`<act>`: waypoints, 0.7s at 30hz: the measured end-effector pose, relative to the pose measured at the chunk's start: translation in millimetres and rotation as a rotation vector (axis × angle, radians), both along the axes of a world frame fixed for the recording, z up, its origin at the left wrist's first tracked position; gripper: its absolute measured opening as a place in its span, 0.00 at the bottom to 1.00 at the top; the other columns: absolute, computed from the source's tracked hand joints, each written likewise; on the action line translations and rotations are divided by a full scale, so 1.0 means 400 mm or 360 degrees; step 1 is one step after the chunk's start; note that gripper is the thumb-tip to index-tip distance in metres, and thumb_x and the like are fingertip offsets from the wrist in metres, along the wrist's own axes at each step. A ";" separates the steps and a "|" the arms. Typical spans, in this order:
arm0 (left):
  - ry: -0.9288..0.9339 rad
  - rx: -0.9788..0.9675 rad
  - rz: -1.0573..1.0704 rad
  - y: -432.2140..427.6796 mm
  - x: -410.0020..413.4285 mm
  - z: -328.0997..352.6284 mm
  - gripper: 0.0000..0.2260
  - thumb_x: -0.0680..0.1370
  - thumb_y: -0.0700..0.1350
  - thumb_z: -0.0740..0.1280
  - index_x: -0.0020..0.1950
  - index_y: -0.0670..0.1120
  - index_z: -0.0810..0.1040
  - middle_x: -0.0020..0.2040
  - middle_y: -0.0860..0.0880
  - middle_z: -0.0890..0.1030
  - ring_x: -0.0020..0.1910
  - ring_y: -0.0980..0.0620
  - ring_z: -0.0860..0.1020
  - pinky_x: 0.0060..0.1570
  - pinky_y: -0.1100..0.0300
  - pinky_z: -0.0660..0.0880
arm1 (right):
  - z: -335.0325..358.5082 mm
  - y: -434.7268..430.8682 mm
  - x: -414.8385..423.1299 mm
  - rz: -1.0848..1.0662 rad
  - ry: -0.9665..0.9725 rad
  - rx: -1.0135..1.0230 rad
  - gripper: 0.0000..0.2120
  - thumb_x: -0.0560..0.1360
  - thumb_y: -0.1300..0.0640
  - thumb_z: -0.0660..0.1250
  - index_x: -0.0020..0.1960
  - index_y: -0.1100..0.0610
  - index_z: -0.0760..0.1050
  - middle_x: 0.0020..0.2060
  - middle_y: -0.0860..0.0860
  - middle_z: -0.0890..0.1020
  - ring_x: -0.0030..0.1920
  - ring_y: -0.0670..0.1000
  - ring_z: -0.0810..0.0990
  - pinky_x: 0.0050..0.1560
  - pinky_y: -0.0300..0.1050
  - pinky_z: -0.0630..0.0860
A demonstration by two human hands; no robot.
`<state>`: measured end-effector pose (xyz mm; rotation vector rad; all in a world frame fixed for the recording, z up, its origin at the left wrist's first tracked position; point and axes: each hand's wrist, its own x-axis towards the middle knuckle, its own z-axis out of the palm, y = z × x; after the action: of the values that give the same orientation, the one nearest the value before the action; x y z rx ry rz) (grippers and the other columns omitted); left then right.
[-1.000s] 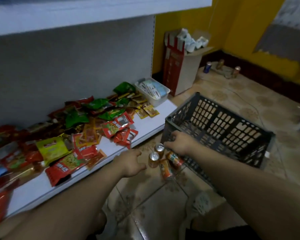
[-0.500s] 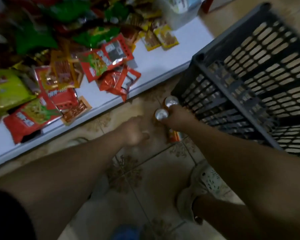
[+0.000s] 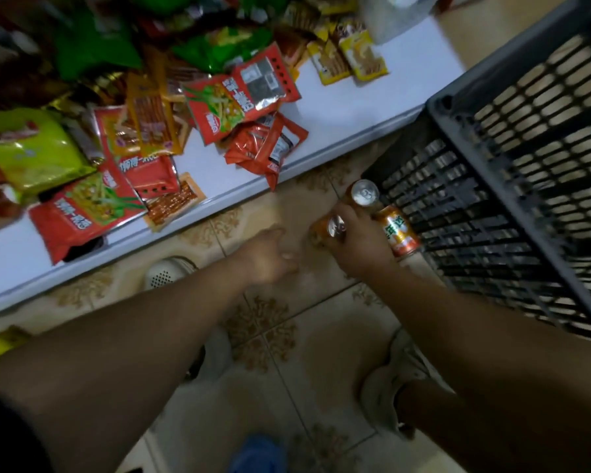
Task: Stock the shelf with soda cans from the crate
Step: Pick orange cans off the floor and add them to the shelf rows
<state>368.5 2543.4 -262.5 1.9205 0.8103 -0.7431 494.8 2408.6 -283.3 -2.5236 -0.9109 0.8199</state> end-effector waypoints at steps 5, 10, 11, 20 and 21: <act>-0.0447 -0.0048 0.0122 -0.025 -0.034 0.220 0.27 0.68 0.43 0.76 0.66 0.45 0.71 0.60 0.51 0.75 0.59 0.50 0.74 0.57 0.58 0.73 | 0.279 0.002 -0.067 -0.0301 0.0081 0.0413 0.26 0.72 0.47 0.63 0.69 0.50 0.70 0.62 0.56 0.76 0.61 0.56 0.74 0.57 0.48 0.73; -0.0889 -0.0133 0.0441 -0.056 -0.131 0.477 0.34 0.69 0.36 0.75 0.71 0.49 0.63 0.51 0.58 0.73 0.55 0.53 0.75 0.44 0.74 0.72 | 0.552 0.031 -0.141 -0.0496 0.0221 0.0941 0.20 0.72 0.47 0.62 0.64 0.47 0.73 0.53 0.51 0.79 0.53 0.51 0.78 0.50 0.47 0.77; -0.0946 -0.0072 0.0497 -0.059 -0.154 0.528 0.37 0.69 0.38 0.76 0.73 0.50 0.62 0.54 0.56 0.73 0.54 0.53 0.75 0.46 0.71 0.72 | 0.609 0.040 -0.161 -0.0534 0.0259 0.1034 0.17 0.73 0.48 0.64 0.61 0.45 0.73 0.51 0.50 0.79 0.51 0.50 0.79 0.48 0.46 0.77; -0.1564 0.0149 0.0976 -0.039 -0.372 0.904 0.28 0.67 0.39 0.76 0.64 0.50 0.71 0.51 0.50 0.81 0.49 0.53 0.80 0.52 0.57 0.78 | 1.017 0.128 -0.387 -0.0350 0.0440 0.1668 0.23 0.74 0.52 0.71 0.66 0.54 0.70 0.48 0.45 0.77 0.46 0.41 0.78 0.44 0.36 0.76; -0.1598 0.0155 0.1000 -0.033 -0.401 0.935 0.27 0.68 0.40 0.76 0.63 0.51 0.71 0.51 0.51 0.80 0.49 0.54 0.80 0.52 0.57 0.77 | 1.049 0.136 -0.416 -0.0233 0.0466 0.1634 0.26 0.73 0.53 0.72 0.68 0.52 0.67 0.50 0.46 0.77 0.47 0.42 0.78 0.44 0.36 0.77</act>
<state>208.1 2530.4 111.5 1.6571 0.7084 0.6215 328.6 2463.2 136.3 -1.5081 -0.7530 0.4623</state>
